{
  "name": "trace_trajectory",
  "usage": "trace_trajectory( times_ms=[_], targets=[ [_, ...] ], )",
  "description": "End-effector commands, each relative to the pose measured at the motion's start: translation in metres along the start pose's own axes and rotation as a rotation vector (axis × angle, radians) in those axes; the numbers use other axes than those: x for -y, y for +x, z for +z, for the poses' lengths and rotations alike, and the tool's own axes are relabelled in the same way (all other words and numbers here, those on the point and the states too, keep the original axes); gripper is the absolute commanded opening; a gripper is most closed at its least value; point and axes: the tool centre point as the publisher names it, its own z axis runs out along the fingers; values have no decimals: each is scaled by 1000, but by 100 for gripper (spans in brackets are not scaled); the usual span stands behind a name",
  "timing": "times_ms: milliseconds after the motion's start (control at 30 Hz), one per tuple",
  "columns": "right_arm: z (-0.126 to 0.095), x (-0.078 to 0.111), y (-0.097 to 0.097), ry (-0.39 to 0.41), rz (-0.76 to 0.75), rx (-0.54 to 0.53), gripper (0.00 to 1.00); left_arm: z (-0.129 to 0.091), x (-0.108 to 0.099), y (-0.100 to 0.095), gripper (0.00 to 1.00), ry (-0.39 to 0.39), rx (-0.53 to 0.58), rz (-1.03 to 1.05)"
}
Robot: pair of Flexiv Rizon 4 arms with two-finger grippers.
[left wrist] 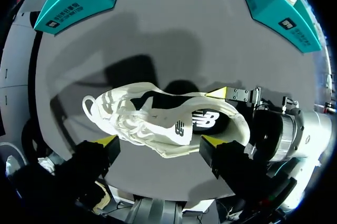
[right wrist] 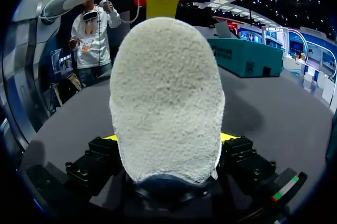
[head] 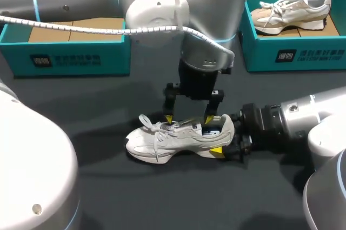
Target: Take the shoe out of the shoebox, open the shoe tongue, remove and reinsert the insole, then place the shoe into the shoebox
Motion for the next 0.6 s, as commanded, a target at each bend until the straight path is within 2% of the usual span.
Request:
trace_trajectory(
  times_ms=[33,300,600],
  targets=[
    [0,0,1,4,-1,1,0,8,0,20,100,-7,126,-39],
    [0,0,1,4,-1,1,0,27,8,18,100,-43,210,-71],
    [0,0,1,4,-1,1,0,36,3,18,100,-57,278,-82]
  ],
)
